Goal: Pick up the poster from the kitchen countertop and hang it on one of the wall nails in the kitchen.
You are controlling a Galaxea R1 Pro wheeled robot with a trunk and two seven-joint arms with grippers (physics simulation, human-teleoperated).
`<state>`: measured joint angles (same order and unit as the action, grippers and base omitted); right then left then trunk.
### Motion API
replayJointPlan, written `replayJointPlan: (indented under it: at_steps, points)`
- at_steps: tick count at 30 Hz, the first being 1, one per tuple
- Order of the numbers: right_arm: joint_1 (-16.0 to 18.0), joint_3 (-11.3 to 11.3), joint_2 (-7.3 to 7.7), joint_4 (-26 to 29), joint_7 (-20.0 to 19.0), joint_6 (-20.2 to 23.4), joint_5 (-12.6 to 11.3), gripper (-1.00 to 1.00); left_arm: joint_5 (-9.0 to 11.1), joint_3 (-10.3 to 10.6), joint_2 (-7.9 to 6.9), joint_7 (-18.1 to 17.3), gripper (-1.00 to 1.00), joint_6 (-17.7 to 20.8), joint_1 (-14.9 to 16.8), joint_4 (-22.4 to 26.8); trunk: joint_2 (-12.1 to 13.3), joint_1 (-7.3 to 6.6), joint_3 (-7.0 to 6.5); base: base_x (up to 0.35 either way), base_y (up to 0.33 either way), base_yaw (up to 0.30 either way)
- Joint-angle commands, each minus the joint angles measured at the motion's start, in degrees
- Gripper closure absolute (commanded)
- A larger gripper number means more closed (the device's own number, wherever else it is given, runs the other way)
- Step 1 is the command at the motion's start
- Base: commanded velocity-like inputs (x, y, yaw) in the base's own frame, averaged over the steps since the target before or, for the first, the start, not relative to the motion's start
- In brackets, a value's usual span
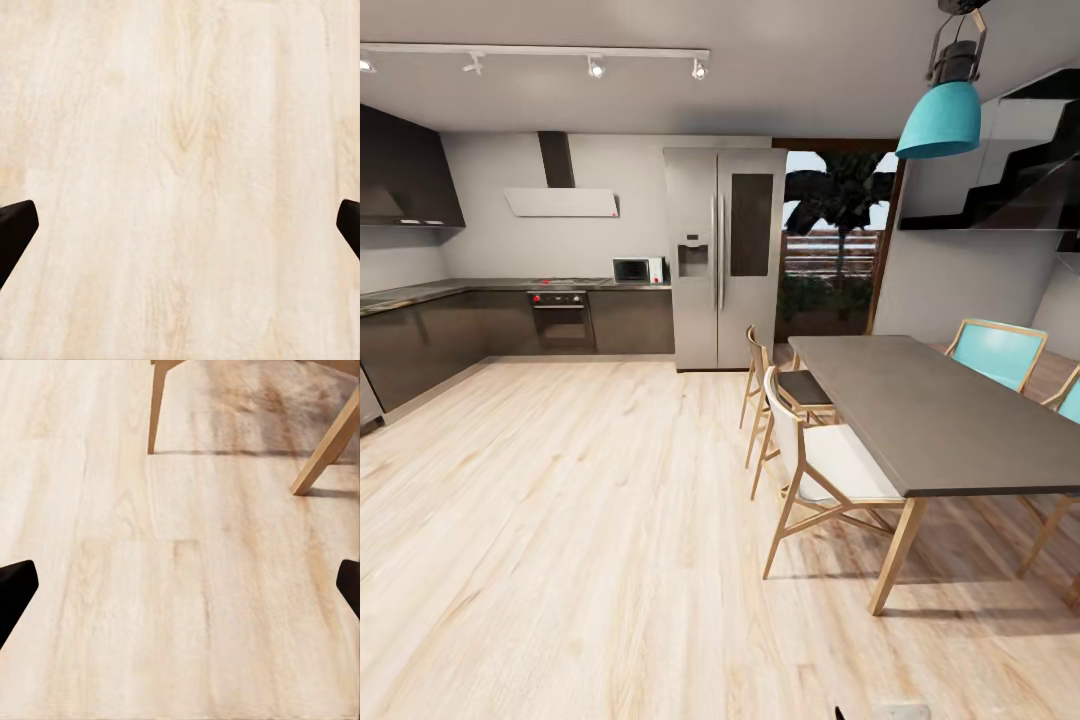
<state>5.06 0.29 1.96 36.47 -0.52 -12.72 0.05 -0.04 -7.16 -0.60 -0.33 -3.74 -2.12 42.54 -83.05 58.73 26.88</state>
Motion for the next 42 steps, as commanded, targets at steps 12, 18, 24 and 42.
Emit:
replayJointPlan:
  at_steps: [12, 18, 24, 42]
  points:
    - [0.04, 0.03, -0.18, -0.85, 0.05, -0.26, -0.23, -1.00, -0.11, -2.12, -0.03, -0.11, -1.00, -0.13, 0.00, -0.26, -0.03, 0.00, 0.05, 0.000, 0.000, 0.139]
    - [0.04, 0.04, -0.43, -0.86, 0.15, -0.36, -0.39, -1.00, -0.13, -2.09, -0.02, -0.11, -1.00, -0.13, 0.00, -0.26, -0.03, 0.00, 0.05, 0.000, 0.000, 0.270]
    - [0.04, 0.07, -0.54, -0.87, 0.24, -0.37, 0.11, -1.00, -0.10, -2.11, -0.02, -0.11, -1.00, -0.13, 0.01, -0.26, -0.03, 0.00, 0.05, 0.000, 0.000, 0.277]
    - [0.04, 0.32, -0.38, -0.93, 0.08, -0.39, 0.25, -1.00, -0.12, -2.15, -0.02, -0.12, -1.00, -0.04, 0.00, -0.31, -0.03, 0.00, 0.19, 0.175, 0.000, 0.186]
